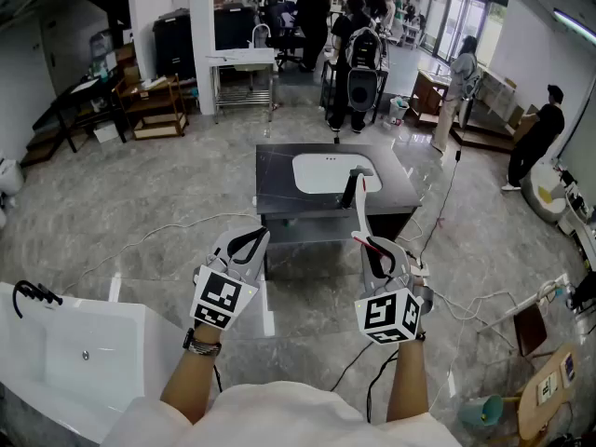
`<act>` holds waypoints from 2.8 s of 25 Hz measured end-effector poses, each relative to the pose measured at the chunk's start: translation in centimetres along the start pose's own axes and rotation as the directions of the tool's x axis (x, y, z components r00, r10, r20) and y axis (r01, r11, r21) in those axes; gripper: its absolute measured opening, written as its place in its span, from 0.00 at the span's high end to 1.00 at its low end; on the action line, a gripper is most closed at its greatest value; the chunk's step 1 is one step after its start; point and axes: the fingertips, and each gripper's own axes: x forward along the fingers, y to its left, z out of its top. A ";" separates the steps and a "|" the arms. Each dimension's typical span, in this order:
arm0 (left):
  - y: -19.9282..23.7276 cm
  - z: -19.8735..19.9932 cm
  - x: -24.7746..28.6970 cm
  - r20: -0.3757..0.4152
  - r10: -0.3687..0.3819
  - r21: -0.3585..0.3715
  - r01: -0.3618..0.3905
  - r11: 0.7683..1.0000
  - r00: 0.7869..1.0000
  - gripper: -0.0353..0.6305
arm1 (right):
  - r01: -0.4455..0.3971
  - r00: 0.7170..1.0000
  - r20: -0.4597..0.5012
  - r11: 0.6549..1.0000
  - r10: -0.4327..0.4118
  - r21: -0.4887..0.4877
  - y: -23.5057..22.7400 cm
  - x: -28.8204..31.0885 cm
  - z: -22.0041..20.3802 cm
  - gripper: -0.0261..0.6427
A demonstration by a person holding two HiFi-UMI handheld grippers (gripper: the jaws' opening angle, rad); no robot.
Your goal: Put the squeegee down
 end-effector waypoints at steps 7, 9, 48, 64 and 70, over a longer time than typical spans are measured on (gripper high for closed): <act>-1.0 0.1 1.6 -0.003 0.011 0.002 -0.011 1.000 1.000 0.94 | 0.003 0.999 0.034 1.000 -0.003 0.010 -1.1 0.8 -1.2 0.93; -1.3 0.1 1.7 -0.007 0.020 -0.002 -0.020 1.000 1.000 0.94 | -0.013 0.999 0.041 1.000 0.013 0.019 -1.0 0.9 -1.6 0.93; 20.2 -9.9 25.4 -0.066 0.030 -0.099 -0.037 0.994 0.997 0.94 | -0.116 0.993 0.010 0.993 0.116 -0.028 -6.2 33.5 -2.6 0.93; 27.8 -17.7 29.3 -0.168 0.029 -0.168 -0.057 0.984 0.985 0.94 | -0.207 0.977 -0.093 0.955 0.191 -0.213 -1.4 46.3 -3.7 0.93; 28.5 -22.1 29.6 -0.245 0.051 -0.215 -0.105 0.971 0.968 0.94 | -0.326 0.945 -0.130 0.906 0.301 -0.269 4.0 50.7 -6.5 0.93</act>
